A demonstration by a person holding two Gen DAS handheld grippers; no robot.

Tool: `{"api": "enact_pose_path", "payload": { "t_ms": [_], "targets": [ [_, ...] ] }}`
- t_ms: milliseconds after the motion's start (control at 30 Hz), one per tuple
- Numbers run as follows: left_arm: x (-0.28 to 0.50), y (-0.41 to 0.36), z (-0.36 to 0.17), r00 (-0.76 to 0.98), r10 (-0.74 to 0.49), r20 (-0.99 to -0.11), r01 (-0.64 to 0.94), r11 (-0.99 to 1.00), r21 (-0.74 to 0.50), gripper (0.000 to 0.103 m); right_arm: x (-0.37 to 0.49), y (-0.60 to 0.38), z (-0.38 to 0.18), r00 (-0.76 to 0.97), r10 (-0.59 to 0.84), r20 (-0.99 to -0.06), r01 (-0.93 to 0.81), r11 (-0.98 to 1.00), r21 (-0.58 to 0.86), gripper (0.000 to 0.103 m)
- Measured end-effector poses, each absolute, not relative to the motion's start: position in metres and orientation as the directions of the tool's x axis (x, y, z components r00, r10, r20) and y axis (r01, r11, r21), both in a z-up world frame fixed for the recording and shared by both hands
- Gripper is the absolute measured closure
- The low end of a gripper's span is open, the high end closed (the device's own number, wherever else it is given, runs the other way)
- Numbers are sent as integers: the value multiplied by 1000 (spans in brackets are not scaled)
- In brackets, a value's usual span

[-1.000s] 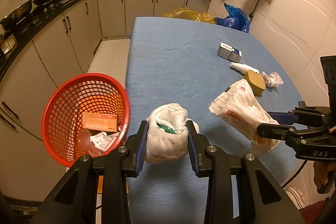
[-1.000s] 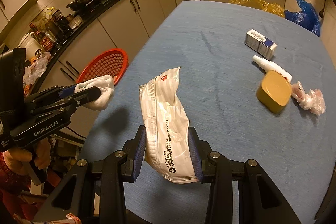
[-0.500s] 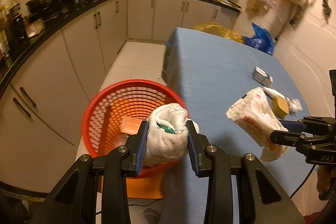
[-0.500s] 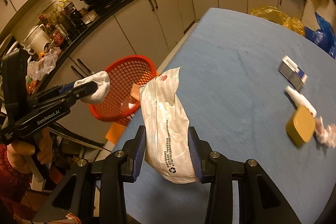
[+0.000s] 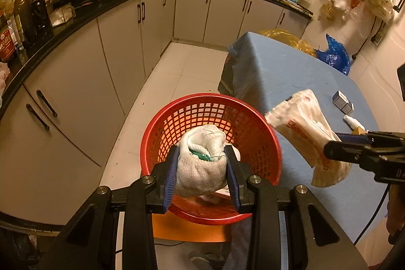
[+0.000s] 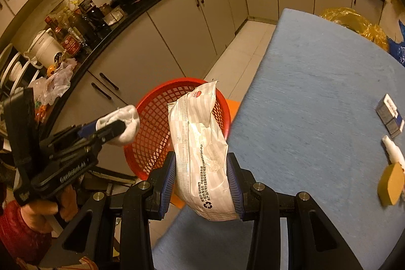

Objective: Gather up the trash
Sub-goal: 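Carry the cloth ball and plastic bag over the red basket with both tools, then open both tools to drop the cloth ball and bag into the basket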

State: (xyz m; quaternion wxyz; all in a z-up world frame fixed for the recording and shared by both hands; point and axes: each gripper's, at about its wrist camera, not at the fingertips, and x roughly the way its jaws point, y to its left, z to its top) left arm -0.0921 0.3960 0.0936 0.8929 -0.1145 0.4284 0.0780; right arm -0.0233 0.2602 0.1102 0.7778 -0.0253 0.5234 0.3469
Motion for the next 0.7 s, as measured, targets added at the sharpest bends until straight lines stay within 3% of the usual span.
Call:
{"api": "enact_pose_path", "payload": {
  "t_ms": [567,700],
  "targets": [
    [-85,413,83,609,38,-793,-245,959,-143,69,-2,306,98,190,495,-848,-551,768,326,60],
    [-83,413,83,616,29,-787,-236,960,-149,61,2,311,98,196,503,-842,-560,762,325,57]
  ]
}}
